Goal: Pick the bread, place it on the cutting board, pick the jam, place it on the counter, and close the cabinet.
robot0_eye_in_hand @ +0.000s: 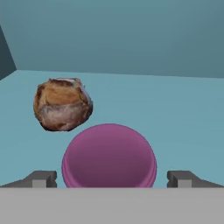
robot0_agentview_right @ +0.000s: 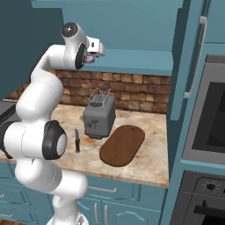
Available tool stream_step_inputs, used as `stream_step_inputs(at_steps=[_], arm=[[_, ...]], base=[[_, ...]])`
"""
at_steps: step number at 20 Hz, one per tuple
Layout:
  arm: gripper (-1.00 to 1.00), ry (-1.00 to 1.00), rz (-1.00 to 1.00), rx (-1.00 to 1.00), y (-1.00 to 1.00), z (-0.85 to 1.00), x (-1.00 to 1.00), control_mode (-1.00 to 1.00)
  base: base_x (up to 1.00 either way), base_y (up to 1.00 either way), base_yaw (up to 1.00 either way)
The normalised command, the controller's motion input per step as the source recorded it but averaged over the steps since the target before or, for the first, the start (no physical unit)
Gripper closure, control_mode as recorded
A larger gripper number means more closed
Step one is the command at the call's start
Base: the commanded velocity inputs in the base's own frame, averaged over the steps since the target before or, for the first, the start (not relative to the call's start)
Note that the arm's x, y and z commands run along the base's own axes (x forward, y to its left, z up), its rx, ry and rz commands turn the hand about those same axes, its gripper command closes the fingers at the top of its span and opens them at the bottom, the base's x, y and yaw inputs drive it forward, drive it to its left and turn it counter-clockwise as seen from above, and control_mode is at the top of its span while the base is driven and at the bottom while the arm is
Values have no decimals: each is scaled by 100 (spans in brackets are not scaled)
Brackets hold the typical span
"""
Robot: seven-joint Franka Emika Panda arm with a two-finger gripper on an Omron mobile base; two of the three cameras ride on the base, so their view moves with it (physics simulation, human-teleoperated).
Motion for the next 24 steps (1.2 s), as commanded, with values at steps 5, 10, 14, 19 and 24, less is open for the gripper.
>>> stream_step_inputs(at_steps=[5, 10, 14, 19, 24], arm=[[-100, 0, 0, 0, 0, 0, 2, -100], [-100, 0, 0, 0, 0, -1, 2, -100], [-100, 0, 0, 0, 0, -2, 4, -100], [100, 0, 0, 0, 1, -3, 6, -100], [100, 0, 0, 0, 5, -2, 10, -100]], base=[[0, 0, 0], [0, 0, 0], [0, 0, 0], [0, 0, 0], [0, 0, 0]])
